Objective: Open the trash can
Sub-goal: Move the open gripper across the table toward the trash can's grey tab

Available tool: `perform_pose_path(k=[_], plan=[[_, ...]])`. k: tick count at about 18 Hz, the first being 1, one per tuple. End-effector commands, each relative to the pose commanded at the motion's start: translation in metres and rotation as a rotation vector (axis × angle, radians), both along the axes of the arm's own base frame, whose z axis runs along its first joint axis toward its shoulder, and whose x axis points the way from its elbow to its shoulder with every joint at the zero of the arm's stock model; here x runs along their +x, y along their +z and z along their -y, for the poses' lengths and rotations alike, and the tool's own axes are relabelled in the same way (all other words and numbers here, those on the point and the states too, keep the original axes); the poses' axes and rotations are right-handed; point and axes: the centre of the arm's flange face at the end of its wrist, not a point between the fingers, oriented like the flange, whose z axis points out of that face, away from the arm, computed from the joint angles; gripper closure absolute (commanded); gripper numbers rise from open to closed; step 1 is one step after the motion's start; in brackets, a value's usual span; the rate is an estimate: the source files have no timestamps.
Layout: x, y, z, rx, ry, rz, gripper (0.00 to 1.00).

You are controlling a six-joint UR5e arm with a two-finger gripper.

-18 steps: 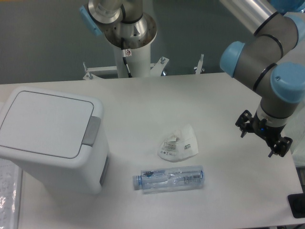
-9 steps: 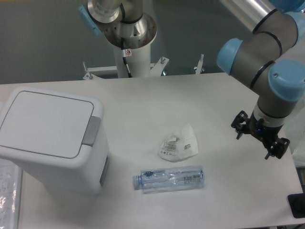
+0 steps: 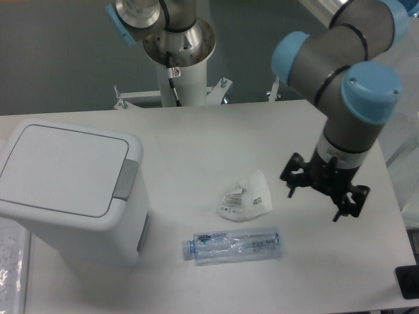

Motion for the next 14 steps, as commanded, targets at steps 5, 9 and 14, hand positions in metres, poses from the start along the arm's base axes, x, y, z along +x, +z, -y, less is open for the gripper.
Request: perform_pose_path(k=[5, 9, 14], plan=[[0.05, 0.02, 0.0, 0.144, 0.113, 0.141, 0.0], [0.082, 0.028, -0.019, 0.236, 0.213, 0.302, 0.0], [0.102, 0.043, -0.022, 0.27, 0.266, 0.365, 0.0]])
